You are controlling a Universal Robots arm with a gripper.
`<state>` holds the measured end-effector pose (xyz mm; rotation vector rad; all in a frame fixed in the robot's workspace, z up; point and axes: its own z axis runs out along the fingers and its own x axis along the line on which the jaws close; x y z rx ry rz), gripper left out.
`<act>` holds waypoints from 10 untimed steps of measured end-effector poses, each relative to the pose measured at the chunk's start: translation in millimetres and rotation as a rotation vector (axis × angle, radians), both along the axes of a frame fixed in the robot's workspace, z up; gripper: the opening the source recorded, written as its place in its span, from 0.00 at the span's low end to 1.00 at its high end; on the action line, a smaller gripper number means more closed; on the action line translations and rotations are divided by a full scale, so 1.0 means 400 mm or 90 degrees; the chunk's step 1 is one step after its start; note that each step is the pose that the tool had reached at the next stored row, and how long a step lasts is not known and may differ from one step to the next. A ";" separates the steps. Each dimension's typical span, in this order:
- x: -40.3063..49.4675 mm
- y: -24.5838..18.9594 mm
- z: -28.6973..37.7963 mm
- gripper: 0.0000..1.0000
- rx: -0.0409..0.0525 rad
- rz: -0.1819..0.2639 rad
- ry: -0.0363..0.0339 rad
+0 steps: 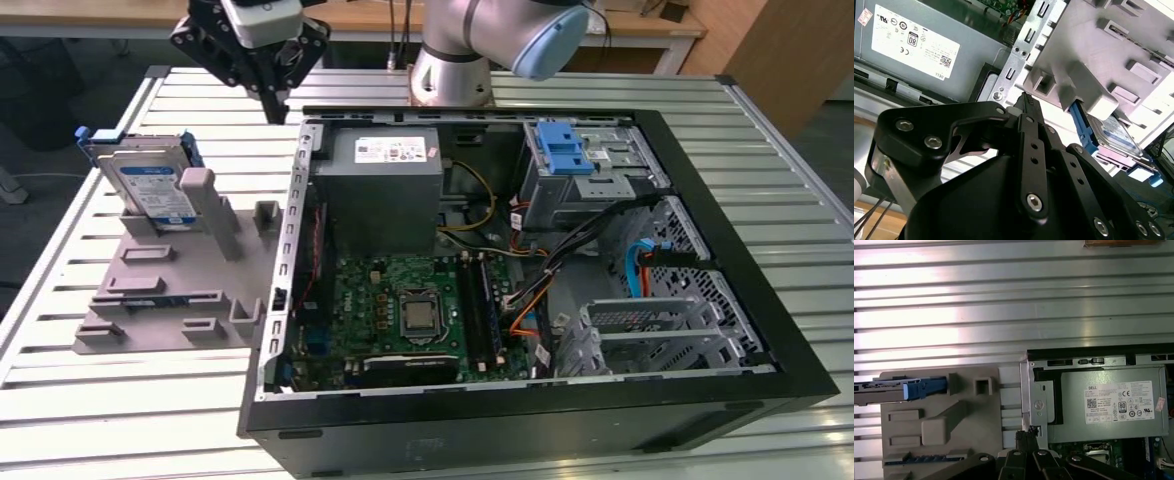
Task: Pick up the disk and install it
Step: 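Reach for the disk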
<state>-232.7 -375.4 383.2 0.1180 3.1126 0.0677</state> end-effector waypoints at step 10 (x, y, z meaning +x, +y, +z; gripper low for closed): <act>-0.015 0.006 -0.003 0.11 0.0000 0.000 0.0000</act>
